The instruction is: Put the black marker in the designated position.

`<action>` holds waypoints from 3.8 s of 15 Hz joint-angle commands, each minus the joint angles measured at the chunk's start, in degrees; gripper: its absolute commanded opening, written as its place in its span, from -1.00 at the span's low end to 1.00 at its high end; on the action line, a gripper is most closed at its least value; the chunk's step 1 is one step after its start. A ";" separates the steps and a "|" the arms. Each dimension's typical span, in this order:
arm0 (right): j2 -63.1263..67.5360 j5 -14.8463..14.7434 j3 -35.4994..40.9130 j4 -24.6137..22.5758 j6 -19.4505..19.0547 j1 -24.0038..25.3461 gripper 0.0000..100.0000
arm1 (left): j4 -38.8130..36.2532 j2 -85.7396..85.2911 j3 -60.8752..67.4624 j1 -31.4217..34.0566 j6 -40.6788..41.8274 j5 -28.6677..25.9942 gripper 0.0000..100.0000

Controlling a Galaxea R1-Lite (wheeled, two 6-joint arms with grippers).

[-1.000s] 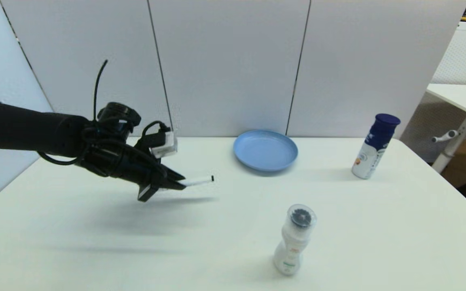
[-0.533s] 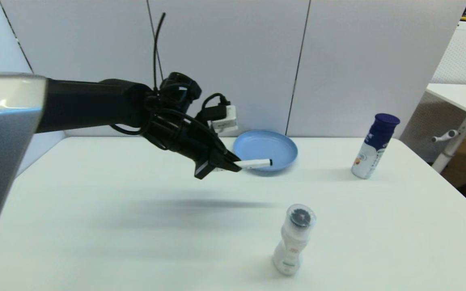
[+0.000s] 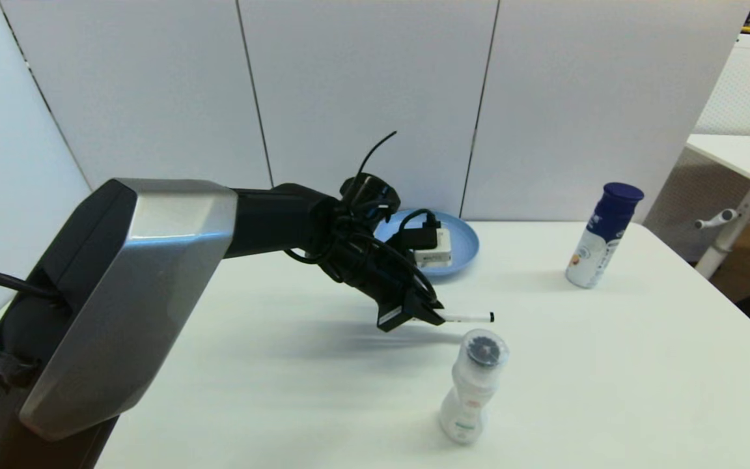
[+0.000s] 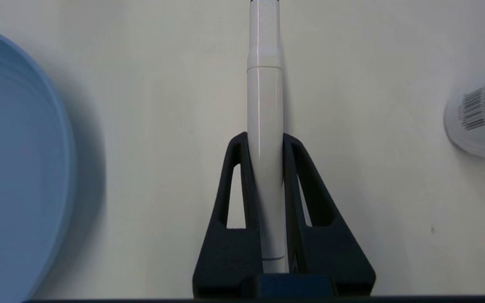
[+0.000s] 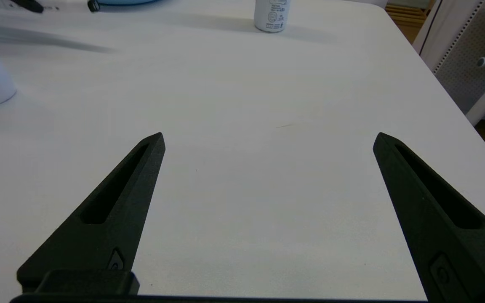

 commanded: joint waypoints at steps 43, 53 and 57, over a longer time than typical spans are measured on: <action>0.07 0.05 0.00 -0.06 -0.05 0.00 1.00 | -35.16 -125.04 103.05 36.92 -37.31 27.61 1.00; -0.10 0.05 0.00 -0.06 0.03 0.00 1.00 | -30.94 -134.70 112.98 37.35 -44.34 35.87 1.00; 0.07 0.05 0.00 0.03 0.03 -0.08 1.00 | -31.03 -134.70 112.98 37.35 -53.31 39.83 1.00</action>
